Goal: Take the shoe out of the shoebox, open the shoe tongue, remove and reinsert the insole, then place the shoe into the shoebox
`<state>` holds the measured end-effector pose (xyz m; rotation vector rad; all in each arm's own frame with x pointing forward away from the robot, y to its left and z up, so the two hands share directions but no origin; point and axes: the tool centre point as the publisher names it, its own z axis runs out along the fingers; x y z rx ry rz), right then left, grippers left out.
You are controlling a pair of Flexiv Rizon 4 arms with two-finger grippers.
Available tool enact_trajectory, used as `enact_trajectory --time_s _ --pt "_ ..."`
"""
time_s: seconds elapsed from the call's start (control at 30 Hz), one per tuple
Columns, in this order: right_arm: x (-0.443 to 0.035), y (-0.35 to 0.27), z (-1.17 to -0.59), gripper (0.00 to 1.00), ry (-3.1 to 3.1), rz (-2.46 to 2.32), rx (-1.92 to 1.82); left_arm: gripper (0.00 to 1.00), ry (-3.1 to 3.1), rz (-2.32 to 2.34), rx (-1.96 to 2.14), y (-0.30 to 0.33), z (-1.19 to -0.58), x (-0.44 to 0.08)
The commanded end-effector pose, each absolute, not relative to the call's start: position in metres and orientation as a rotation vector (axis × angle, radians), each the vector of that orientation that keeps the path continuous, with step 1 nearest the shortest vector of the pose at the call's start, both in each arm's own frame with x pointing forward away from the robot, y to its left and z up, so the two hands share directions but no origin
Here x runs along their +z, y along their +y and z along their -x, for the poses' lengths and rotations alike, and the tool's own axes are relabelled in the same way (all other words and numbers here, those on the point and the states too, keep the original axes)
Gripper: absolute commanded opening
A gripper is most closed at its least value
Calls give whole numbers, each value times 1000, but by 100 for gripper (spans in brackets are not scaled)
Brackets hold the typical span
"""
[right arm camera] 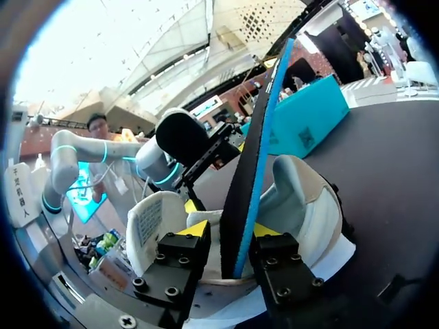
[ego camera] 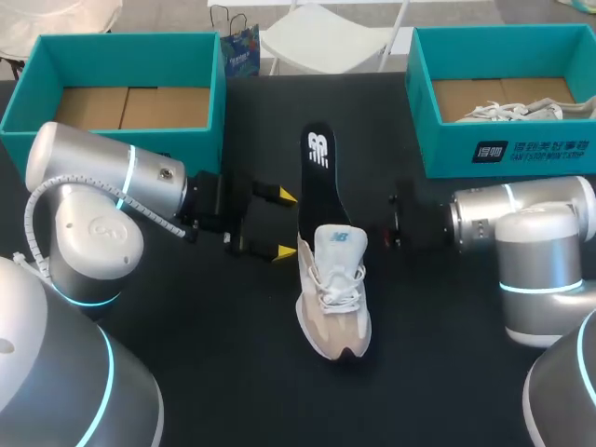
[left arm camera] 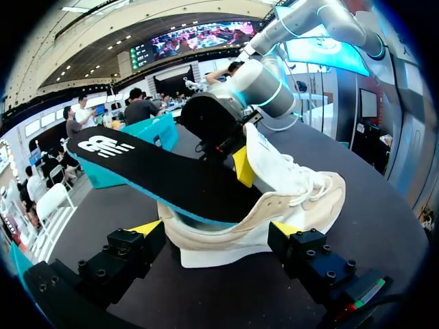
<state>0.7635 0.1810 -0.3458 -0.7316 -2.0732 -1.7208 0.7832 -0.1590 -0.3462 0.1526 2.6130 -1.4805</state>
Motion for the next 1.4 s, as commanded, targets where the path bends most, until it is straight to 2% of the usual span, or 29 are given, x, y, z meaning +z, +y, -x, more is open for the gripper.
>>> enact_trajectory --time_s 0.03,0.67,0.93,0.97,1.0,1.4 --pt "-340 184 -764 34 -2092 735 -1712 100 2616 -154 -1476 -160 -783 -346" --pt "-323 187 -788 36 -2150 639 -1716 100 2616 -154 -1476 -160 -783 -346" --pt "-319 188 -796 33 -2162 618 -1710 100 2616 -154 -1476 -160 -783 -346" --pt "-319 189 -800 31 -2160 606 -1705 100 2616 -154 -1476 -160 -783 -346" --pt "-321 189 -802 2 -2162 602 -1683 100 2616 -154 -1476 -160 -783 -346" --pt "-340 179 -773 0 -2144 681 -1676 100 2616 -154 -1476 -160 -783 -346"
